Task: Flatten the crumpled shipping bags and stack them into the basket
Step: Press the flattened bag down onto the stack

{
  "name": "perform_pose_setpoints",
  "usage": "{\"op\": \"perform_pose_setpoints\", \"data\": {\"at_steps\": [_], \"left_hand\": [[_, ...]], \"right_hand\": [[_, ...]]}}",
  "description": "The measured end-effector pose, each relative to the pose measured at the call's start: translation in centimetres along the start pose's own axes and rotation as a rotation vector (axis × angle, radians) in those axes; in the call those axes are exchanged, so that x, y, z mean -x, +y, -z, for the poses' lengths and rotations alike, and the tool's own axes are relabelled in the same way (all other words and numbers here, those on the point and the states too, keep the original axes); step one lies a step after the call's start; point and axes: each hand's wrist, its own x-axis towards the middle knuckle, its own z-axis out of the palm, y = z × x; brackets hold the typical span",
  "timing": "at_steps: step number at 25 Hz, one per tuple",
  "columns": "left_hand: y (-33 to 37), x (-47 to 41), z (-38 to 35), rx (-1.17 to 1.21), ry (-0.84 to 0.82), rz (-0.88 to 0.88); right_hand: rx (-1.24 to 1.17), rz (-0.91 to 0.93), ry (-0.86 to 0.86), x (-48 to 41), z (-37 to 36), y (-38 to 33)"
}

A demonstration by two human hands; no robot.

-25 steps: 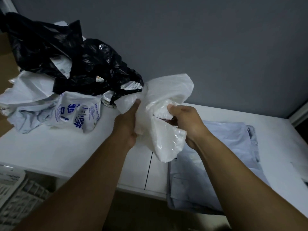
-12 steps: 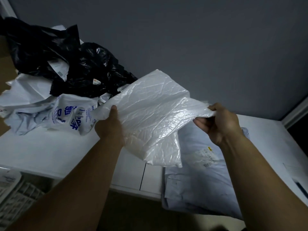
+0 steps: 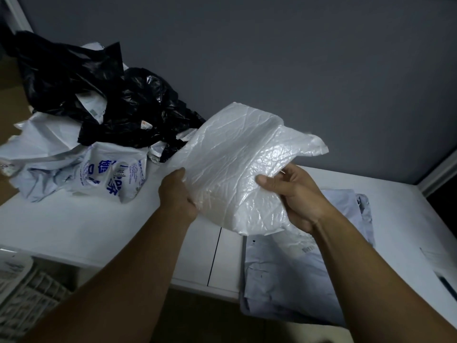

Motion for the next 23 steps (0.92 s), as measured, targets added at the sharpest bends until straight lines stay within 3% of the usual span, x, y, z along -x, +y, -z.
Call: {"op": "perform_pose_setpoints", "data": {"at_steps": [3,5,9,10,12,15,20,23], "left_hand": [[0.3,-0.8,0.3,-0.01,-0.014,-0.01],[0.5,-0.8,0.0,-0.065,0.011,-0.058],[1.9,1.3,-1.5,-0.397,0.221,-0.274],[2.6,2.2,-1.9,-0.39,0.171,-0.337],[4.2,4.5,-2.8,-0.198,-0.124,-0.306],[5.2,7.2,-3.4,-0.069,-0.447,-0.16],[6.1,8.2,-3.7,-0.156,-0.578,0.015],[6.6,8.5,-3.6,-0.16,-0.538,-0.042]], "right_hand": [[0.08,0.05,-0.065,0.1,-0.1,0.1],[0.191,0.129,-0.009,0.0,-0.1,-0.1],[0.627,0.429,0.074,-0.2,0.5,-1.1],[0.806,0.573,0.079,-0.4,0.8,-1.1],[1.187,0.863,0.138,-0.9,1.3,-0.7],[1.487,1.026,0.304,-1.3,1.2,-0.1],[1.571,1.06,0.38,-1.1,0.3,0.8],[1.57,1.155,0.361,-0.6,-0.7,0.8]]}}
